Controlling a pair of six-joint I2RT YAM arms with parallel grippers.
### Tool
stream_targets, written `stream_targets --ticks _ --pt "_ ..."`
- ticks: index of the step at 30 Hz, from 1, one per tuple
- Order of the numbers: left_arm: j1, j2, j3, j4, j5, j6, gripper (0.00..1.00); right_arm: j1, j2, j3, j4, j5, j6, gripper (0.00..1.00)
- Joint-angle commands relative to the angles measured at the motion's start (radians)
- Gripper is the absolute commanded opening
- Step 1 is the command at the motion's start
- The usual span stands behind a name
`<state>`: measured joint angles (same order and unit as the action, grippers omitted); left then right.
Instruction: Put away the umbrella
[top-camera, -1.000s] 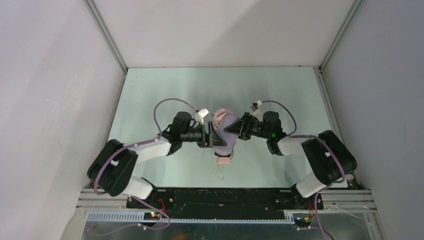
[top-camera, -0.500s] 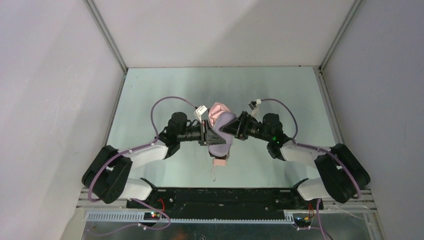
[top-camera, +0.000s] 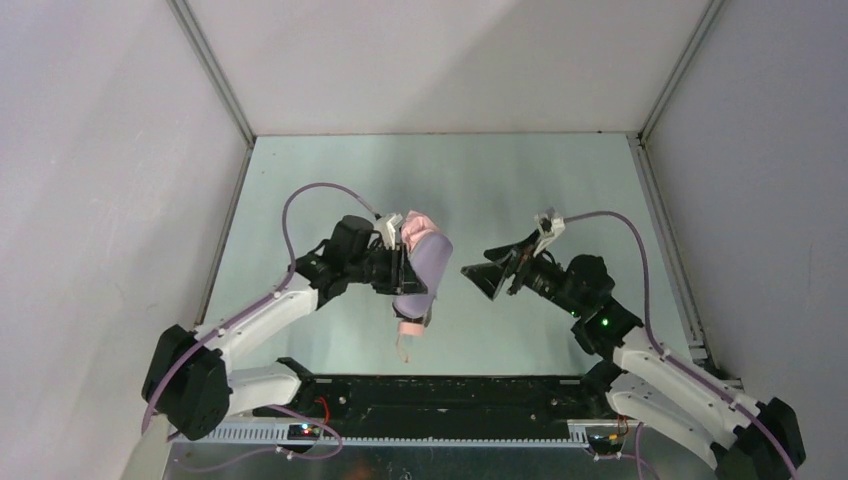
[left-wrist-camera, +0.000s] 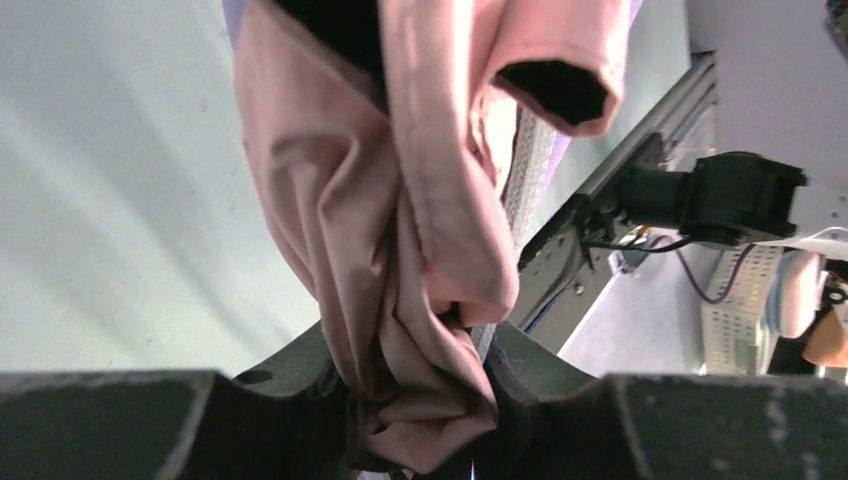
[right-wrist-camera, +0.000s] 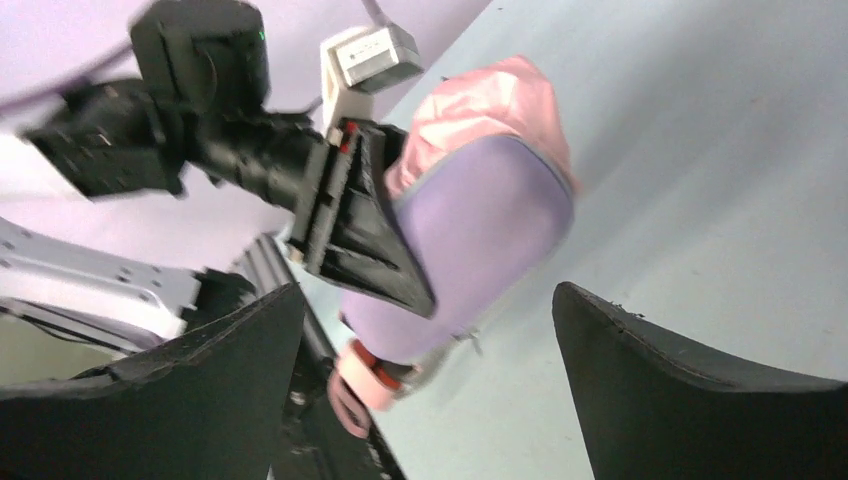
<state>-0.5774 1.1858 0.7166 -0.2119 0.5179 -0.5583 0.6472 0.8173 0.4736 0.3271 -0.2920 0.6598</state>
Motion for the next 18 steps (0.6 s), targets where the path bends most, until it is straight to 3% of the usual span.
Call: stream_targets --ticks 1,5,8,10,13,18 --pt "-0.003 -0.078 0.131 -0.224 -0.069 0.101 0.00 0.030 -0.088 -0.117 -0.018 0.101 -0.280 0.97" --pt "-0.009 -0.107 0.191 -0.302 -0.058 0.121 0.00 0.026 -0.137 -0.276 0.254 0.131 -0.255 0.92" --pt "-0.017 -0.119 0.243 -0.383 -0.072 0.145 0.00 0.026 -0.113 -0.405 0.544 0.097 -0.337 0.88" --pt "-0.022 -0.124 0.267 -0.420 -0.089 0.156 0.00 0.052 -0.082 -0.375 0.508 0.064 -0.431 0.87" --pt "-0.040 -0.132 0.288 -0.445 -0.100 0.164 0.00 0.189 -0.030 -0.322 0.428 0.103 -0.655 0.82" --pt "-0.087 -0.131 0.319 -0.453 -0.136 0.153 0.00 0.383 0.129 -0.286 0.516 0.266 -0.906 0.69"
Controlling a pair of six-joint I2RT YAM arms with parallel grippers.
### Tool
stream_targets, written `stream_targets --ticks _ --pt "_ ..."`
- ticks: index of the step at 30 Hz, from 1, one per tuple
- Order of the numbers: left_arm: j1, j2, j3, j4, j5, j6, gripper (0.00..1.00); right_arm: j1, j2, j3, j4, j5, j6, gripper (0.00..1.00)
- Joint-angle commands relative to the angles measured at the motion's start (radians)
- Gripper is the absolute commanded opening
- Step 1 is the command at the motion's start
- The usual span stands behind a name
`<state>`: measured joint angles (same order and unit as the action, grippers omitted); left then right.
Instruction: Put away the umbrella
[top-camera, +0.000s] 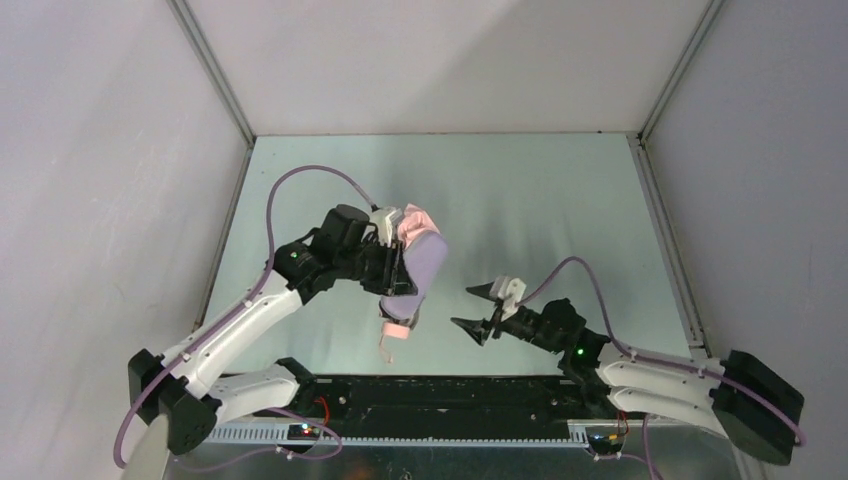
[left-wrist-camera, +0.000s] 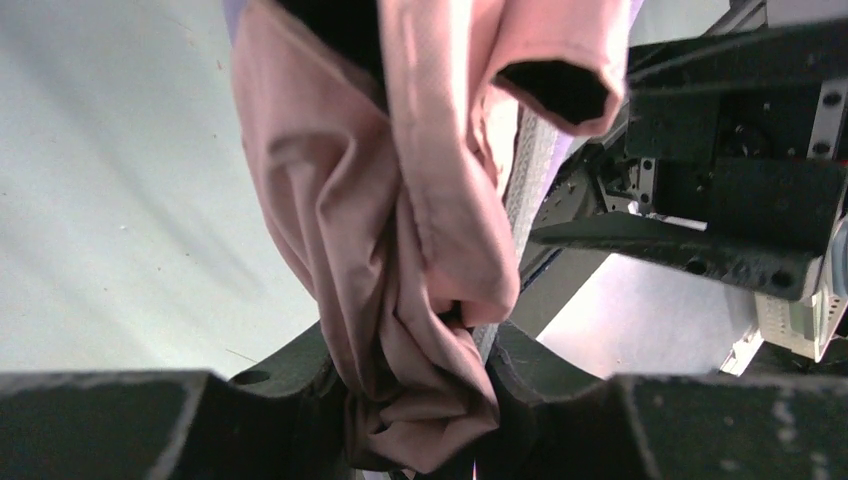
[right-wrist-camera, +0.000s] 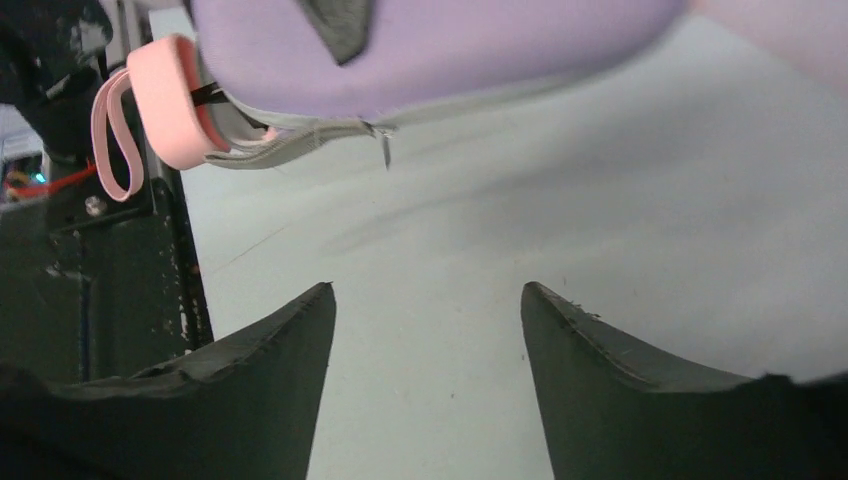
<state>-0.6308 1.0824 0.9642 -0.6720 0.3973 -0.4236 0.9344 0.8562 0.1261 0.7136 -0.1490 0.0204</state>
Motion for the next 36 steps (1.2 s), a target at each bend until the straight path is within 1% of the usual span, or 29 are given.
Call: stream_targets --ticks 1,3,7,10,12,15,17,19,20,21,22,23,28,32,36 --pt "-0.037 -0.027 0.071 0.012 -0.016 0.015 0.00 0.125 0.113 0.084 0.148 0.132 -0.295 0.65" --pt "-0.046 -0.028 0.071 0.028 -0.015 0.004 0.00 0.162 0.215 0.110 0.205 0.146 -0.323 0.61" --pt "-0.055 -0.034 0.070 0.047 -0.011 -0.004 0.00 0.212 0.352 0.159 0.331 0.214 -0.339 0.53" --pt "-0.055 -0.036 0.069 0.053 -0.011 -0.005 0.00 0.244 0.418 0.203 0.357 0.215 -0.354 0.48" --pt "-0.056 -0.035 0.068 0.057 -0.009 -0.004 0.00 0.264 0.463 0.231 0.390 0.241 -0.360 0.46" --pt "-0.056 -0.031 0.062 0.058 -0.007 -0.001 0.00 0.280 0.522 0.244 0.485 0.296 -0.365 0.38" --pt "-0.056 -0.032 0.058 0.060 -0.008 0.000 0.00 0.286 0.539 0.253 0.499 0.316 -0.358 0.35" --pt "-0.056 -0.034 0.055 0.061 -0.004 0.003 0.00 0.288 0.546 0.267 0.475 0.321 -0.354 0.27" --pt "-0.056 -0.034 0.055 0.060 -0.004 0.007 0.00 0.288 0.546 0.271 0.467 0.324 -0.353 0.19" --pt "-0.055 -0.033 0.057 0.054 -0.006 0.011 0.00 0.288 0.546 0.271 0.465 0.338 -0.351 0.13" --pt "-0.055 -0.033 0.057 0.050 -0.011 0.019 0.00 0.289 0.541 0.272 0.457 0.347 -0.350 0.03" --pt "-0.056 -0.032 0.059 0.038 -0.016 0.026 0.00 0.289 0.536 0.271 0.450 0.366 -0.355 0.00" --pt "-0.059 -0.015 0.073 -0.071 -0.085 0.098 0.00 0.273 0.464 0.264 0.304 0.397 -0.416 0.00" --pt "-0.104 0.019 0.081 -0.162 -0.146 0.163 0.00 0.200 0.385 0.223 0.253 0.398 -0.441 0.00" --pt "-0.165 0.077 0.081 -0.226 -0.209 0.192 0.00 0.118 0.307 0.218 0.181 0.409 -0.480 0.00"
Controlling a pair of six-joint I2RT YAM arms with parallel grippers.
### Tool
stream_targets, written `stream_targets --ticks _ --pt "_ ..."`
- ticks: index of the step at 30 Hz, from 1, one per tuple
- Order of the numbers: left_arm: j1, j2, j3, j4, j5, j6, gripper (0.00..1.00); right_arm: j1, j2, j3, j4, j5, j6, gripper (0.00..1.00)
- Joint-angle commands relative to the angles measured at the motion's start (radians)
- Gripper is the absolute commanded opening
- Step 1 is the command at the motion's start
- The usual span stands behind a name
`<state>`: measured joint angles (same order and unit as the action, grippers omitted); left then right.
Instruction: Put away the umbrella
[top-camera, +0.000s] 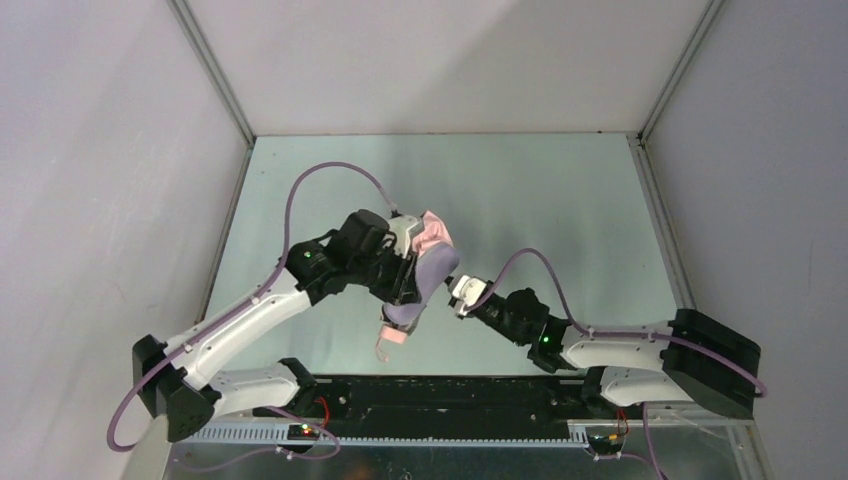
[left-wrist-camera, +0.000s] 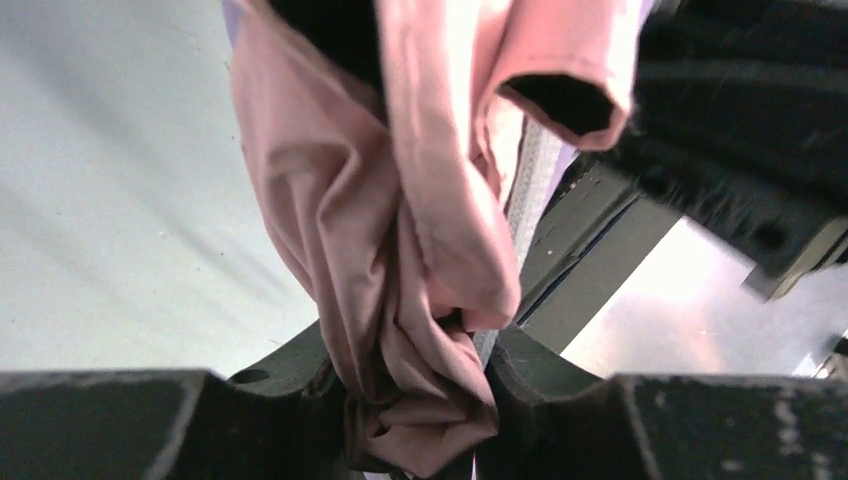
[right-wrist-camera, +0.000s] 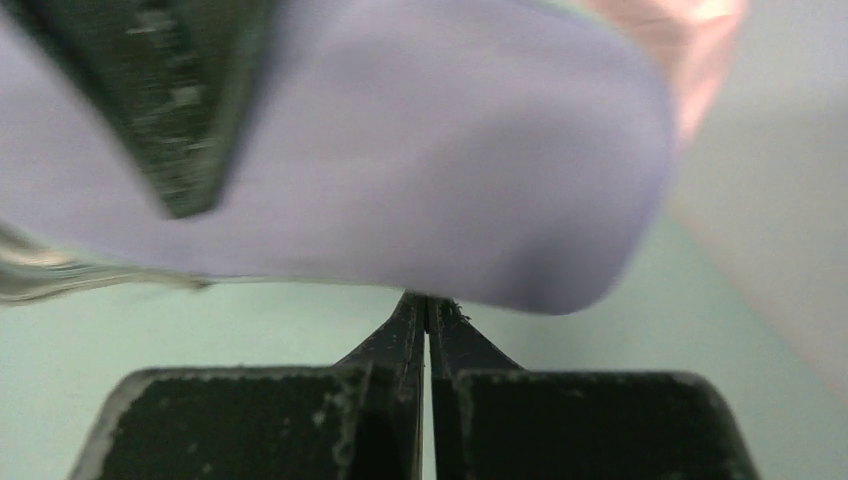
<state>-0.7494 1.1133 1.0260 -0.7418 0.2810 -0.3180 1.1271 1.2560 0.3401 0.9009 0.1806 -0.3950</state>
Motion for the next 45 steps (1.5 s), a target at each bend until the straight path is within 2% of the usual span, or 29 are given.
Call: stream_targets --ticks 1,7,10,14,17,21,26,27,28,29,30,31,34,35,36,38,41,42,45 --pt "-0.048 0.052 0.017 -0.161 -0.109 0.088 0.00 -0.093 -0.117 0.003 -0.024 0.090 -0.088 0.00" --pt "-0.052 0.066 -0.008 -0.187 -0.136 0.125 0.00 -0.133 -0.188 -0.035 -0.021 0.179 -0.268 0.00" --pt "-0.056 0.089 -0.028 -0.201 -0.144 0.147 0.00 -0.132 -0.219 -0.064 0.009 0.146 -0.377 0.00" --pt "-0.083 0.162 -0.039 -0.195 -0.202 0.153 0.00 -0.122 -0.234 -0.058 0.014 0.117 -0.425 0.00" --pt "-0.108 0.238 -0.047 -0.173 -0.225 0.151 0.00 -0.126 -0.208 -0.058 0.066 0.210 -0.462 0.00" --pt "-0.116 0.304 -0.061 -0.135 -0.252 0.149 0.00 -0.166 -0.235 -0.089 0.155 0.227 -0.372 0.00" --pt "-0.116 0.293 -0.052 -0.109 -0.316 0.121 0.00 -0.257 -0.372 -0.086 -0.013 0.101 -0.163 0.00" --pt "-0.117 0.284 -0.052 -0.098 -0.315 0.114 0.00 -0.278 -0.385 -0.079 -0.036 0.088 -0.100 0.05" --pt "-0.116 0.264 -0.052 -0.068 -0.316 0.101 0.00 -0.288 -0.407 -0.076 -0.078 0.080 -0.059 0.21" --pt "-0.118 0.255 -0.054 -0.057 -0.323 0.093 0.00 -0.307 -0.428 -0.073 -0.098 0.079 0.019 0.28" --pt "-0.119 0.236 -0.055 -0.032 -0.330 0.076 0.00 -0.320 -0.441 -0.073 -0.141 0.070 0.055 0.39" --pt "-0.124 0.227 -0.059 -0.018 -0.337 0.070 0.00 -0.350 -0.470 -0.073 -0.168 0.056 0.130 0.42" --pt "-0.140 0.183 -0.068 0.045 -0.339 0.064 0.00 -0.468 -0.539 -0.077 -0.283 -0.132 0.307 0.64" --pt "-0.149 0.172 -0.073 0.060 -0.329 0.067 0.00 -0.492 -0.567 -0.075 -0.300 -0.185 0.396 0.68" --pt "-0.154 0.152 -0.079 0.089 -0.319 0.075 0.01 -0.535 -0.578 -0.074 -0.330 -0.300 0.436 0.79" --pt "-0.175 0.125 -0.084 0.117 -0.293 0.092 0.05 -0.574 -0.601 -0.066 -0.370 -0.401 0.527 0.96" --pt "-0.203 0.096 -0.089 0.138 -0.274 0.132 0.13 -0.597 -0.601 -0.037 -0.427 -0.531 0.660 0.99" --pt "-0.214 0.082 -0.095 0.149 -0.252 0.141 0.14 -0.600 -0.596 -0.036 -0.424 -0.634 0.673 0.99" --pt "-0.230 0.036 -0.117 0.197 -0.193 0.182 0.14 -0.588 -0.595 -0.080 -0.338 -0.810 0.688 0.99"
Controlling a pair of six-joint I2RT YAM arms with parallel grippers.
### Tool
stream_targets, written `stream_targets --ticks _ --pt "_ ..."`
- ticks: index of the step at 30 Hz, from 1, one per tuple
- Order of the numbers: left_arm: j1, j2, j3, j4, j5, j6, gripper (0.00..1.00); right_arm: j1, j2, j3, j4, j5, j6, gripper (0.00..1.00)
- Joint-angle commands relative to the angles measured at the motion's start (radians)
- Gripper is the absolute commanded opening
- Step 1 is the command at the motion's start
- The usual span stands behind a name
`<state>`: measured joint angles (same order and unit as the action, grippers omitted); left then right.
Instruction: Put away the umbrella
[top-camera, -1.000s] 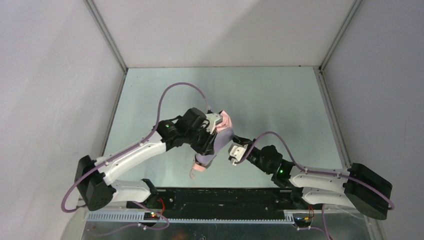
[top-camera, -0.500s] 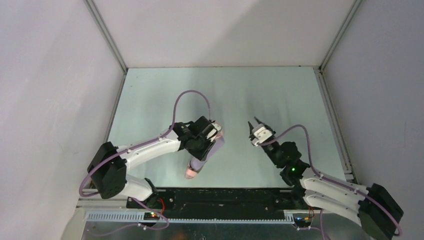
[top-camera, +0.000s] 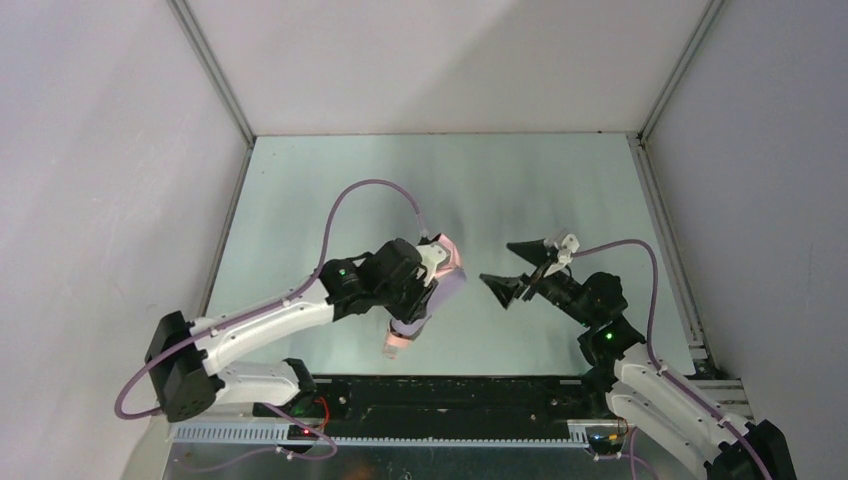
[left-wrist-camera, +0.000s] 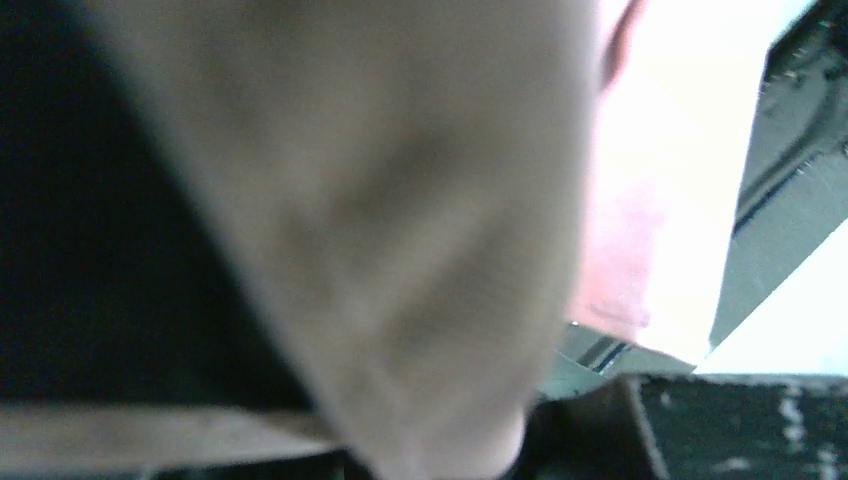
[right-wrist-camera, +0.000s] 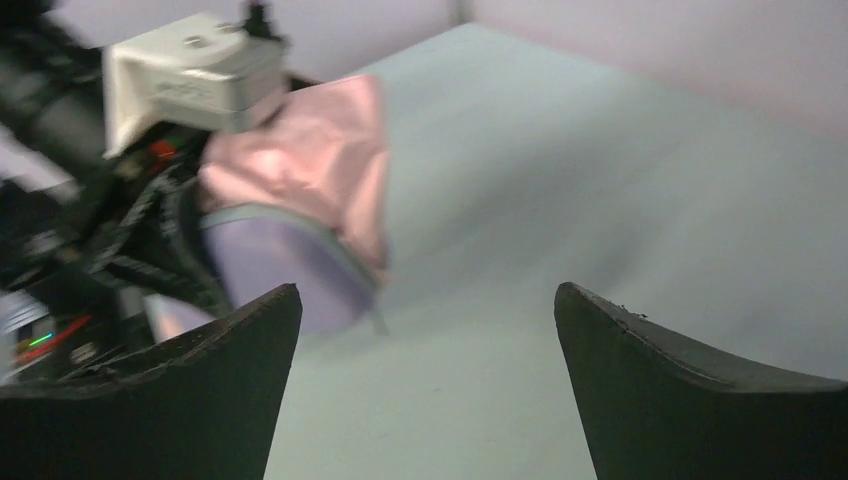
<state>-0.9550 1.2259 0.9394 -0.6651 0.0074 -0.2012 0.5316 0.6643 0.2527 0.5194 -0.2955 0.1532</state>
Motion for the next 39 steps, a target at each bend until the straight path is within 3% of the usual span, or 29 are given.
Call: stream_targets --ticks 1,8,16,19,21,25,28,33,39 --pt "-0.028 -0.090 -0.045 0.136 0.130 0.072 0.13 0.016 -0.008 -0.014 0.064 -0.342 0.152 0.99" --pt "-0.037 -0.177 -0.059 0.217 0.342 0.118 0.11 0.038 0.034 -0.011 0.192 -0.508 0.185 0.99" --pt "-0.115 -0.100 0.033 0.081 0.310 0.197 0.12 0.155 0.112 0.071 0.125 -0.513 0.056 0.96" --pt "-0.119 -0.058 0.063 0.050 0.285 0.199 0.17 0.199 0.139 0.097 0.086 -0.515 0.005 0.81" --pt "-0.121 -0.048 0.081 0.049 0.270 0.221 0.26 0.202 0.155 0.106 0.063 -0.515 -0.019 0.68" --pt "-0.120 -0.077 0.058 0.116 0.207 0.231 0.49 0.202 0.136 0.107 -0.012 -0.518 -0.080 0.53" --pt "-0.120 -0.092 0.001 0.241 0.116 0.197 0.59 0.213 0.114 0.070 -0.028 -0.421 -0.099 0.38" --pt "-0.114 -0.043 -0.109 0.406 -0.032 0.138 0.68 0.226 0.147 -0.056 0.159 -0.343 -0.089 0.33" --pt "-0.124 0.139 -0.134 0.468 -0.083 0.144 0.58 0.246 0.257 -0.098 0.225 -0.281 -0.076 0.36"
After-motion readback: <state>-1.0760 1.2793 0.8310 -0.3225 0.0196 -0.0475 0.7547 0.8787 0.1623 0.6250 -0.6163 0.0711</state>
